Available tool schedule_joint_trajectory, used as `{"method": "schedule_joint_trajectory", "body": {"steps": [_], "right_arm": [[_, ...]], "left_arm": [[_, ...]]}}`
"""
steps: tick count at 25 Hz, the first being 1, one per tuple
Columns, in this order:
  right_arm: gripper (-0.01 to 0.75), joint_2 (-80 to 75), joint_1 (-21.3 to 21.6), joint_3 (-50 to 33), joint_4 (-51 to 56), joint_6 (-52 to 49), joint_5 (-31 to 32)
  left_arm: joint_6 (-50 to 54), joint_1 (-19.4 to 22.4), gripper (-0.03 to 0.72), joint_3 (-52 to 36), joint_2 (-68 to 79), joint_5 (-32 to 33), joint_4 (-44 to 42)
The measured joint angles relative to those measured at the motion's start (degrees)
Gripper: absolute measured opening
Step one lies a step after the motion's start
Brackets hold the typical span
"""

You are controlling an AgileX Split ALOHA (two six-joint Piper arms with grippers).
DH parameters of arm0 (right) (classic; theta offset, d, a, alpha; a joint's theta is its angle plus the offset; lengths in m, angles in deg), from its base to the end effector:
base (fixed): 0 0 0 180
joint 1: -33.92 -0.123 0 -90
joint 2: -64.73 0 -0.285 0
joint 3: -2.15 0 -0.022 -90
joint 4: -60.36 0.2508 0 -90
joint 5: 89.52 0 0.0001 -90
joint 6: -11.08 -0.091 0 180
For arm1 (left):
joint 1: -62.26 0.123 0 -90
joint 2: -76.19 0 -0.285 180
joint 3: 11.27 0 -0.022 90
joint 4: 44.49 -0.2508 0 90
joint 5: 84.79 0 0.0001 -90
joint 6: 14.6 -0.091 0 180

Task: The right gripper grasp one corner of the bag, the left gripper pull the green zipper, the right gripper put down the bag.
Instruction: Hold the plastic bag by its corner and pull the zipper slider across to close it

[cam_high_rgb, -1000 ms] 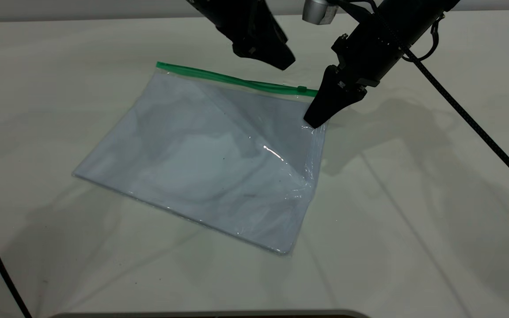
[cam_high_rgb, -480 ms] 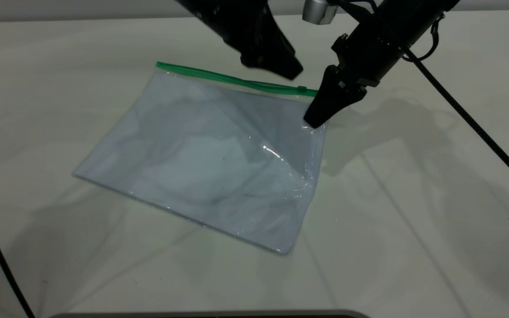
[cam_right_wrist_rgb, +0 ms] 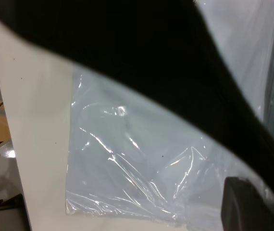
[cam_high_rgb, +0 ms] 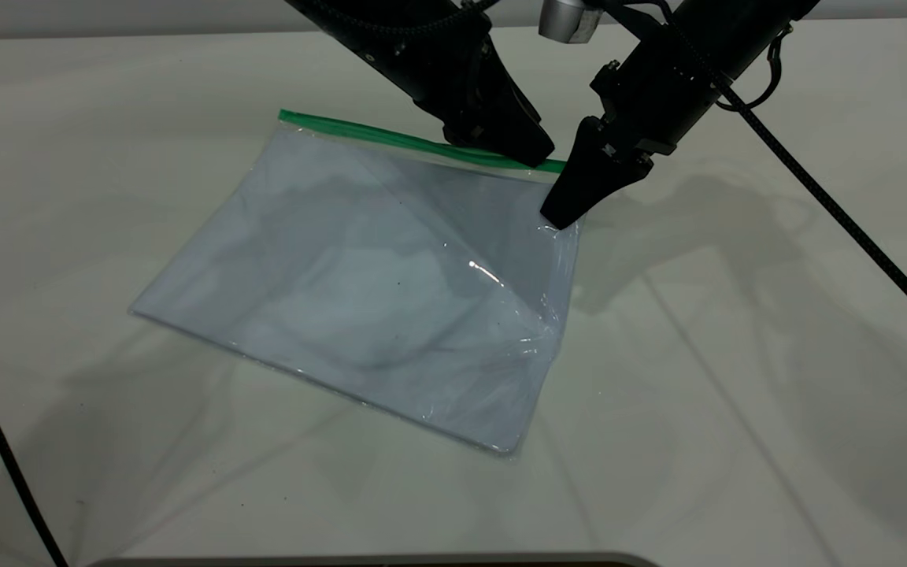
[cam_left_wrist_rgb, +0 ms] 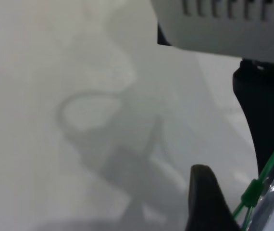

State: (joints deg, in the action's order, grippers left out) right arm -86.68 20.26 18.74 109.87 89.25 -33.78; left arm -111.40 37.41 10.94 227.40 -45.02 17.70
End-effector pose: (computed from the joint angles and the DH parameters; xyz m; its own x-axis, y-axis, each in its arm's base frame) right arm 0.4194 0.1608 0.0275 -0.5486 -0.6970 -0.4617 -0.8262 0.3674 0.4270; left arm 0.4282 -0.2551 0.0544 -0.1954 0.6897 -0.6972 0.9716 0.2331 -0.0416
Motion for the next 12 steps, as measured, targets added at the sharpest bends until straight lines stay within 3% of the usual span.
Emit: {"method": "schedule_joint_trajectory", "body": {"steps": [12], "right_arm": [[0.034,0.0,0.0,0.0,0.1,0.0,0.0]], "left_arm": [[-0.5,-0.8,0.391,0.0,1.7,-0.2,1.8]]}}
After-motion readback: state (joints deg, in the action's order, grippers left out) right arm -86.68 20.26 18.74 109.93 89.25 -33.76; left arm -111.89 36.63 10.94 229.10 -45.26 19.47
